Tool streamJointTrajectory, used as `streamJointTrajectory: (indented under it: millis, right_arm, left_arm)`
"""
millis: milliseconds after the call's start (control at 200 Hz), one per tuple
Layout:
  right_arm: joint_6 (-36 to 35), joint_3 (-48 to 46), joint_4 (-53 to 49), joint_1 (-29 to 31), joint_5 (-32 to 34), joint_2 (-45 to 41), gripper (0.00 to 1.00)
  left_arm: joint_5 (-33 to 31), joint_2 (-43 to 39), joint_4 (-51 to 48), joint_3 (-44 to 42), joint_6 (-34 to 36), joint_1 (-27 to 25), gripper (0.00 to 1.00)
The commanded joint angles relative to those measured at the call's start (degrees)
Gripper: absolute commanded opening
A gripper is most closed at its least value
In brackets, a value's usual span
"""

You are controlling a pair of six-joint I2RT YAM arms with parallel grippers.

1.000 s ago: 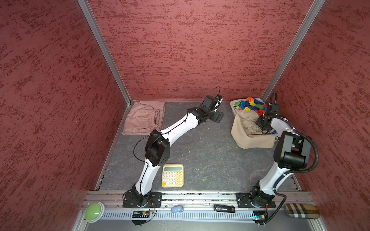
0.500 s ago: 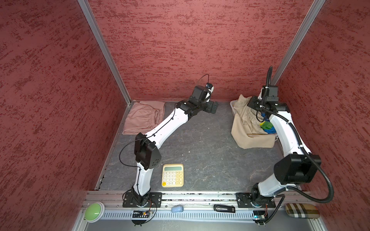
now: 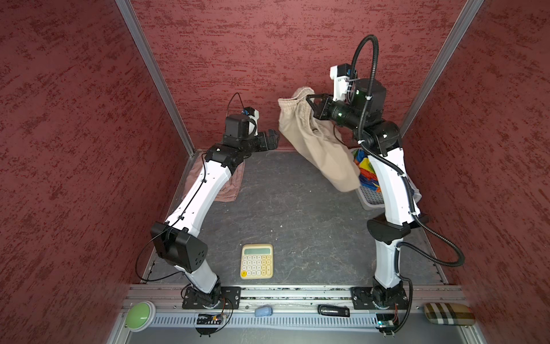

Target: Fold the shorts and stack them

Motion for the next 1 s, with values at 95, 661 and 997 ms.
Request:
streamJointTrajectory:
  millis: [95, 661, 997]
  right_arm:
    - [3.30, -33.54, 16.71, -8.36, -1.12, -12.22, 0.00]
    - [-0.88, -86.99, 18.96, -14.31, 9.64, -26.97, 0.99]
    - [-2.58, -96.35, 20.64, -14.44, 12.59, -21.59, 0.99]
  left_arm:
    - [4.97, -5.95, -0.20, -4.12, -2.98, 5.66, 0.99]
    - [16.02, -9.31, 6.27, -23.52, -13.40, 8.55, 0.99]
    - [17.07, -4.36, 8.80, -28.31, -16.81, -2.98, 0.99]
